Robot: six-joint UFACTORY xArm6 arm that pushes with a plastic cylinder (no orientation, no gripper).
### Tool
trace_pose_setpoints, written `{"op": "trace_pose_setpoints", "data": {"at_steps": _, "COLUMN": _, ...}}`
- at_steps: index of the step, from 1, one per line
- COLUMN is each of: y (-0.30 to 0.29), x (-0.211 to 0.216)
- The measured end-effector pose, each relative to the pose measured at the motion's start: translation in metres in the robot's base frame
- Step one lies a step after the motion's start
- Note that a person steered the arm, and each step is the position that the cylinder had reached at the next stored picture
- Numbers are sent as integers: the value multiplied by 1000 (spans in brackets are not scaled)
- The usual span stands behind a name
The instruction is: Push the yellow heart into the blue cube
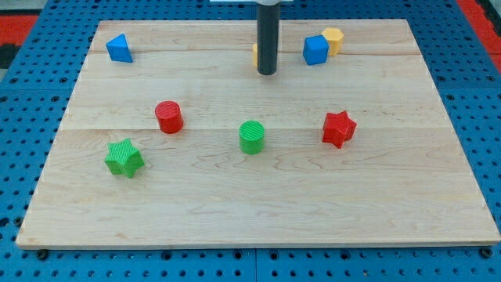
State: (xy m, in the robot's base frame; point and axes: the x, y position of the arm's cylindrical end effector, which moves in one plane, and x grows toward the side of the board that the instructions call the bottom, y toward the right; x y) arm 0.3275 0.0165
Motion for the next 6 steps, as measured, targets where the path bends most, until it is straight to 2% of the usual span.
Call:
{"op": "trace_pose_setpoints", "data": {"at_steps": 1, "y": -65, "x": 8}}
{"op": "trace_pose_setpoints", "data": {"at_steps": 2, "y": -23, "x": -48}}
{"op": "trace_pose_setpoints", "data": {"at_steps": 3, "y": 37, "x": -30}}
{"op": "trace_pose_setpoints", "data": {"at_steps": 4, "y": -27, "x": 36}}
{"op": "trace_pose_setpoints", "data": {"at_steps": 6, "y": -222, "x": 33}}
